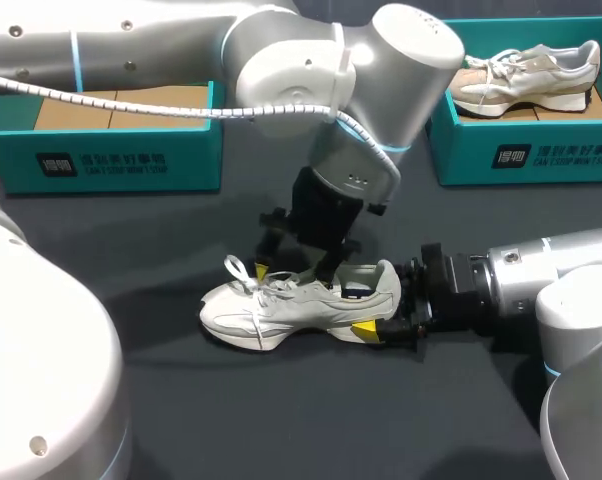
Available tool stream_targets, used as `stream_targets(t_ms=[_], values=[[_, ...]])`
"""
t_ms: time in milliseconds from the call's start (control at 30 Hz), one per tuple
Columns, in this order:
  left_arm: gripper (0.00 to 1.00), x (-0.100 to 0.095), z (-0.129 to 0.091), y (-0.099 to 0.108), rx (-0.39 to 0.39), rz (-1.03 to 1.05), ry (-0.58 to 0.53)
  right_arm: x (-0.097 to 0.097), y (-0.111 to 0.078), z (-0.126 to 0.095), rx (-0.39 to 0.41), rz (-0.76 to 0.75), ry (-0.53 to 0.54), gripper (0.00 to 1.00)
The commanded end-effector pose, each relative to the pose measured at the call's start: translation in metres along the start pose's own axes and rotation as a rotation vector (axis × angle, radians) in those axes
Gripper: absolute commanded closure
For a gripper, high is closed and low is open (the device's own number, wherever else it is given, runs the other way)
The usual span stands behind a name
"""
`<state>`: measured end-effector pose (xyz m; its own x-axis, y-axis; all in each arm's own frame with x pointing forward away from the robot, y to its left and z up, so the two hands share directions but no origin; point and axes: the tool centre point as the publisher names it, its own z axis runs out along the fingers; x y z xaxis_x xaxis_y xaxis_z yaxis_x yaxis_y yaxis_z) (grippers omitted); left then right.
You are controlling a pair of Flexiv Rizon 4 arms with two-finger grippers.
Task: Take the shoe out of the shoebox, open the shoe tongue, remove and reinsert the insole, then place the shoe into the shoebox
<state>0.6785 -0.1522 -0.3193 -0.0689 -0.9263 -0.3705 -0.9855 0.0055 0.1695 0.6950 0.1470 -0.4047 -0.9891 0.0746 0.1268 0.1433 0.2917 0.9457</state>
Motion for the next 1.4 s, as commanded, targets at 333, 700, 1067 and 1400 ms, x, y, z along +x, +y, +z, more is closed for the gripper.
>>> stream_targets(t_ms=[333, 700, 1067, 1400], values=[[0.0, 0.028, -0.009, -0.006, 0.021, 0.01, 0.054, 0.001, 0.0, 0.002, 0.003, 0.001, 0.0, 1.0], [0.0, 0.047, 0.0, -0.007, 0.044, 0.002, 0.022, 0.001, 0.0, 0.002, 0.003, 0.001, 0.0, 1.0], [0.0, 0.054, 0.01, -0.006, 0.042, 0.009, -0.037, 0.001, 0.0, 0.002, 0.003, 0.001, 0.0, 1.0], [0.0, 0.046, 0.02, -0.011, 0.022, -0.002, -0.113, 0.001, 0.0, 0.002, 0.003, 0.001, 0.0, 1.0]])
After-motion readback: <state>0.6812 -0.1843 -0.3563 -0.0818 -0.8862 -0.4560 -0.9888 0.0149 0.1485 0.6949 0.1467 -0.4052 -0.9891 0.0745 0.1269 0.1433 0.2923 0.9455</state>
